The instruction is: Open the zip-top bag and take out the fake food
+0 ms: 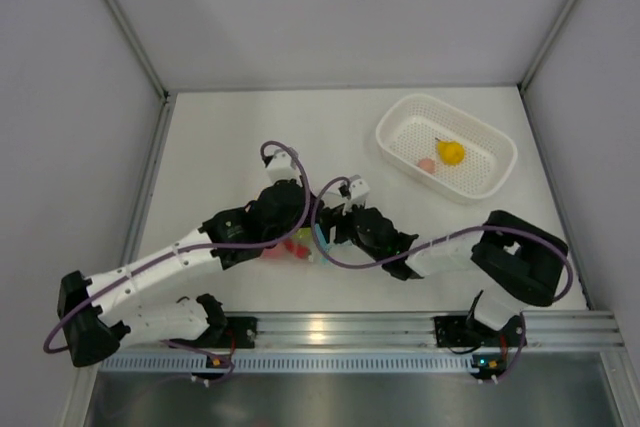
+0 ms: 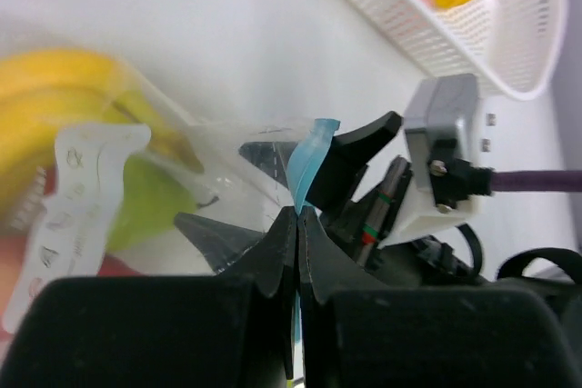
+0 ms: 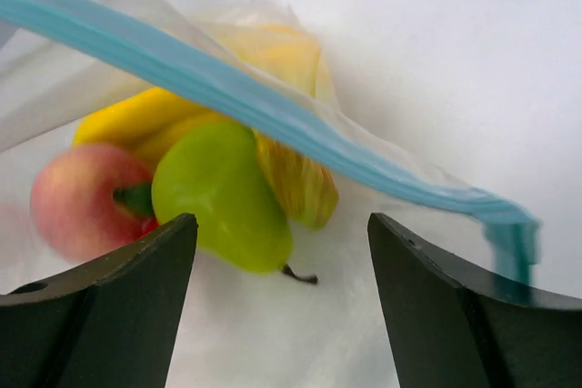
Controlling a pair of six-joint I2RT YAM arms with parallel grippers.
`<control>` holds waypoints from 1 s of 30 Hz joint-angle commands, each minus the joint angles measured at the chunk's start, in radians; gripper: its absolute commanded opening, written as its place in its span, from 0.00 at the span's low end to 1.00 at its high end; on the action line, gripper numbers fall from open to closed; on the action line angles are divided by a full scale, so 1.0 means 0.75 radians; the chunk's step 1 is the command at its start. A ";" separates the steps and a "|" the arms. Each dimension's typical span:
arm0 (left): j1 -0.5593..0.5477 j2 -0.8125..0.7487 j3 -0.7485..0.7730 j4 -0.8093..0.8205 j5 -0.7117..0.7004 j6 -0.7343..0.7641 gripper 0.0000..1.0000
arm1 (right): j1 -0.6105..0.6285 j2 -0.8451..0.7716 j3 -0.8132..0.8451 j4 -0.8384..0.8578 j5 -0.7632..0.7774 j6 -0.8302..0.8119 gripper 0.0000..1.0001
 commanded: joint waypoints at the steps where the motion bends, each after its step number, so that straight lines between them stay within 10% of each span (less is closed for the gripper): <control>1: -0.016 -0.020 0.178 0.109 0.133 0.024 0.00 | 0.017 -0.216 0.123 -0.412 0.268 -0.011 0.77; 11: -0.018 -0.112 0.171 0.107 0.013 -0.007 0.00 | -0.132 -0.489 0.495 -1.563 0.302 -0.171 0.81; 30: -0.022 0.021 -0.018 0.160 -0.082 -0.183 0.00 | -0.152 -0.497 0.424 -1.651 0.015 -0.087 0.76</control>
